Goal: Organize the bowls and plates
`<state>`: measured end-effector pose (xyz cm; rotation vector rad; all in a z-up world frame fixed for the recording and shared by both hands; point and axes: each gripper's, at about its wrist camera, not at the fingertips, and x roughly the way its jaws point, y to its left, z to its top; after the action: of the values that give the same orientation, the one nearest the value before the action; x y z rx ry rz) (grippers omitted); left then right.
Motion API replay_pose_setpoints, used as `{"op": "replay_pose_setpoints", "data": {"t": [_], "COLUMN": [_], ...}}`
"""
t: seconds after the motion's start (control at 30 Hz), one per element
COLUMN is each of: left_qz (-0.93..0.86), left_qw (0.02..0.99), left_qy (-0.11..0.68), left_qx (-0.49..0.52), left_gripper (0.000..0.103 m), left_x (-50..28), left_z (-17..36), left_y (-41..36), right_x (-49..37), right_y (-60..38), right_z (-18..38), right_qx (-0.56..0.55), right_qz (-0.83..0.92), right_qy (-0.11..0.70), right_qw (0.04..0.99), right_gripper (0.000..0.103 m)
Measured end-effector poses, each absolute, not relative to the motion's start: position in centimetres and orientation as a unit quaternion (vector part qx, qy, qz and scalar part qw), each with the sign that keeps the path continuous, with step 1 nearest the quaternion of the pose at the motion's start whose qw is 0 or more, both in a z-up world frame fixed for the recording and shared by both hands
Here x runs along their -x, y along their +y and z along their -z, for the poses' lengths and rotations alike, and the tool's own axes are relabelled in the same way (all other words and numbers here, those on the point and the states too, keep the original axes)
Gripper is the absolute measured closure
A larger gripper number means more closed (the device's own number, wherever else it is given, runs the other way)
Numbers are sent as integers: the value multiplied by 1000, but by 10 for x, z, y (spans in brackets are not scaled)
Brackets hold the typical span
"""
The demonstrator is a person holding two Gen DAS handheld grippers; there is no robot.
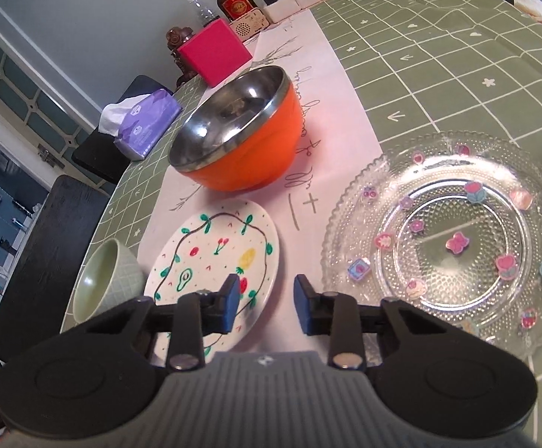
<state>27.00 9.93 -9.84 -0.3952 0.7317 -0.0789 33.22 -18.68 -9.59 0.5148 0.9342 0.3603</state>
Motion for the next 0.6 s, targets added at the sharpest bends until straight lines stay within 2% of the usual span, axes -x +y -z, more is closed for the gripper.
{"op": "replay_pose_setpoints", "data": {"t": [0.13,0.27,0.37,0.6], "left_qz": [37,33,33,45], "left_qw": [916,918,916,910], "left_qy": [354,357,364,378], "left_qx": [187,171,166,166], "left_gripper": [72,77,84,85], "left_x": [-270,-269,-268,-244], "left_z": [99,98,96,93], "left_y": [96,92,92,93], "right_x": [-336,-339,-336,-311], "right_y": [-187,-186,-186,-189], "right_z": [99,103,103,96], "right_qx": [-248,-251,-246,-224], "right_qz": [-176,-177,-177,-179], "right_qy": [434,434,432,446], "right_qw": [848,847,849,848], "right_gripper": [81,96,96,96]}}
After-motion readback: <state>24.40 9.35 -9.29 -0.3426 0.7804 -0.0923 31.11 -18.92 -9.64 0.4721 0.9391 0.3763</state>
